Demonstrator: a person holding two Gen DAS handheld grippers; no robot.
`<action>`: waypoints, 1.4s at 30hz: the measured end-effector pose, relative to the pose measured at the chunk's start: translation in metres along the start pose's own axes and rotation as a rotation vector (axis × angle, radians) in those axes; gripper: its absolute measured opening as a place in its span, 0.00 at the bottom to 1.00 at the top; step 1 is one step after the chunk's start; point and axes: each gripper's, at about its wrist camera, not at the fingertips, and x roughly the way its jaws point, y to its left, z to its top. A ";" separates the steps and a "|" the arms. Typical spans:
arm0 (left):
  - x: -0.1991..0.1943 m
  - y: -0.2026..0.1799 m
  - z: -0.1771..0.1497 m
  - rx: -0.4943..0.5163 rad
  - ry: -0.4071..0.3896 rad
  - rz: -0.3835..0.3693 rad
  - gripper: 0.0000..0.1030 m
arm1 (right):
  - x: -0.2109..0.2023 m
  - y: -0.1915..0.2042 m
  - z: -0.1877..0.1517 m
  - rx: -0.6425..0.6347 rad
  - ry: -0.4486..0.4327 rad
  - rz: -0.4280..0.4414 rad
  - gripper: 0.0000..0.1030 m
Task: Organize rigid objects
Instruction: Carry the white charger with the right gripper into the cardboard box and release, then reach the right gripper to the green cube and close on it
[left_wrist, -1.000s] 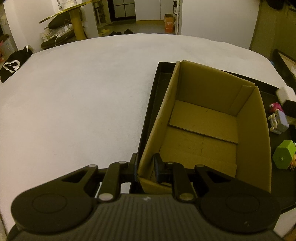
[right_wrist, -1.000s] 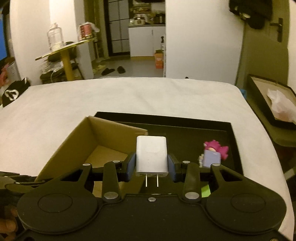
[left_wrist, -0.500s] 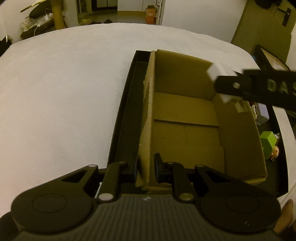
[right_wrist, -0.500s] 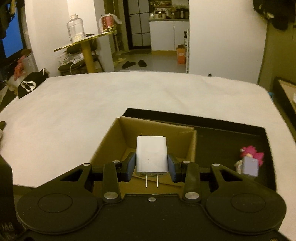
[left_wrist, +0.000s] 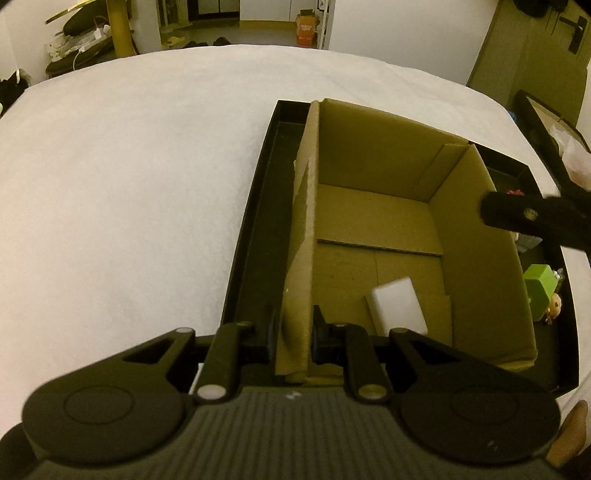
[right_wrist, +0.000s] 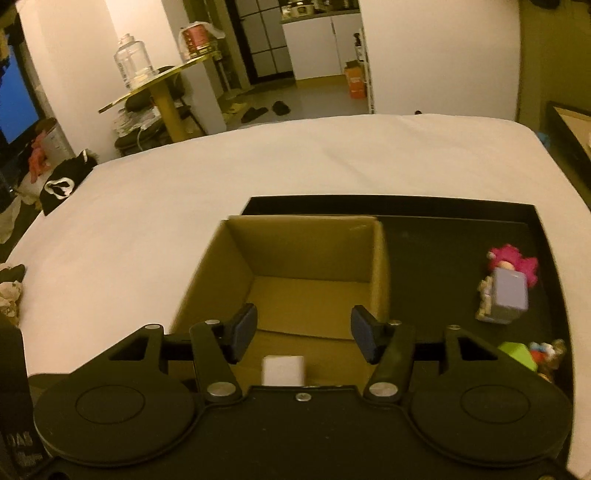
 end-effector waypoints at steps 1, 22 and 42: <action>-0.001 -0.001 0.000 0.003 -0.004 0.006 0.17 | 0.001 -0.003 0.002 0.005 0.000 -0.007 0.55; -0.009 -0.018 0.004 0.068 -0.028 0.132 0.55 | -0.013 -0.079 -0.036 0.156 0.007 -0.138 0.62; -0.009 -0.034 0.007 0.135 -0.061 0.259 0.73 | 0.016 -0.151 -0.073 0.514 -0.012 -0.122 0.68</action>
